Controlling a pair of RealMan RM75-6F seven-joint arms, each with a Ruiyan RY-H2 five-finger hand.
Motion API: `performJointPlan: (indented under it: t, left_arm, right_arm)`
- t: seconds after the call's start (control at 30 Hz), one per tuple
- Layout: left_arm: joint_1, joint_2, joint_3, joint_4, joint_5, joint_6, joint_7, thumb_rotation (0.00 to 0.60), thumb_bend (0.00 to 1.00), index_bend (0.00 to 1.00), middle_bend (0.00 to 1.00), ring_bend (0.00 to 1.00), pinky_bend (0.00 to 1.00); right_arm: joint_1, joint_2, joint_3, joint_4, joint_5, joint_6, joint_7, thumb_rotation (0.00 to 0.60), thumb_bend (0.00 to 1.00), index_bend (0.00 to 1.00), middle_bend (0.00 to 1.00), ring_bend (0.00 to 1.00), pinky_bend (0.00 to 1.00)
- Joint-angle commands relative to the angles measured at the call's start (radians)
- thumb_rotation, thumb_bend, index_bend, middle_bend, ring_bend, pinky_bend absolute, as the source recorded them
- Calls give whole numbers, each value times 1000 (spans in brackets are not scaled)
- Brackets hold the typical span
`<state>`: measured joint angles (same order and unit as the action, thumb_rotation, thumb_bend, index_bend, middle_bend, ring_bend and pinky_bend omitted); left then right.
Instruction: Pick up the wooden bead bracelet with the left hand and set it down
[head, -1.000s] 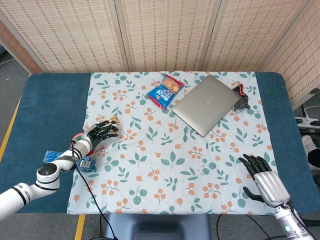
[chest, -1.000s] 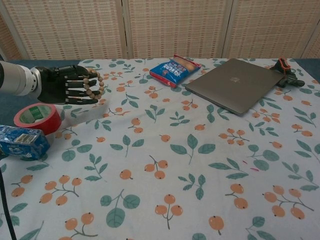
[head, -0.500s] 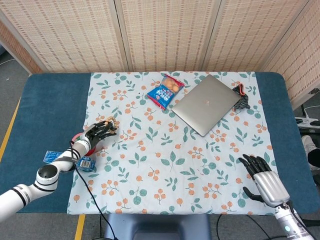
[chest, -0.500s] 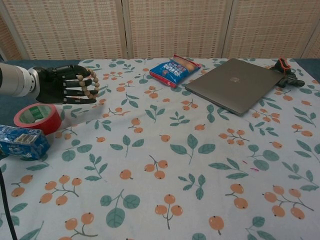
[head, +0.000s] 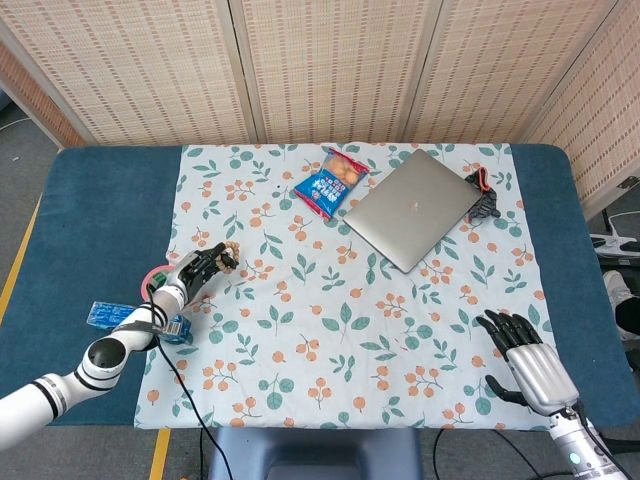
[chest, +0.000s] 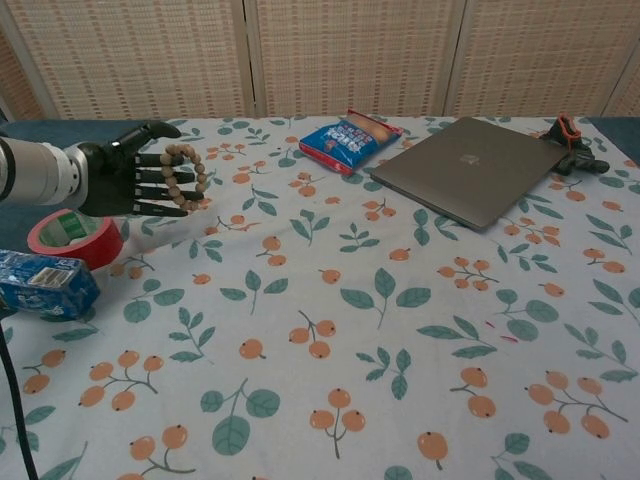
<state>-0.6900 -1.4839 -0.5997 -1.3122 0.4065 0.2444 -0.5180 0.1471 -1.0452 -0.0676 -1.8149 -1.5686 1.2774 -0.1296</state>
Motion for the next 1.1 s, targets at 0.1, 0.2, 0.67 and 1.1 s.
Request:
performJointPlan:
  t: [0.1,0.2,0.67,1.1]
  left_arm:
    - [-8,0,19,9,33,-14,-19,362,472,650,561,271,74]
    - [-12,3,28,8,54,-18,-27,359,562,653,562,271,74]
    - [-7,4,20,2,137,-47,-80,417,1000,585,554,259,74]
    - [19,-1,-27,-3,210,-128,-125,600,1000,557,495,198,79]
  right_arm:
    - [-1,3,1,0,-1,4,6,600,269,0,0,0,0]
    - [-1,3,0,1,-2,4,8,600,269,0,0,0,0]
    - [0,2,1,3,-1,3,7,600,269,0,0,0,0]
    - [-2,6,0,3,-9,10,17,600,269,0,0,0,0]
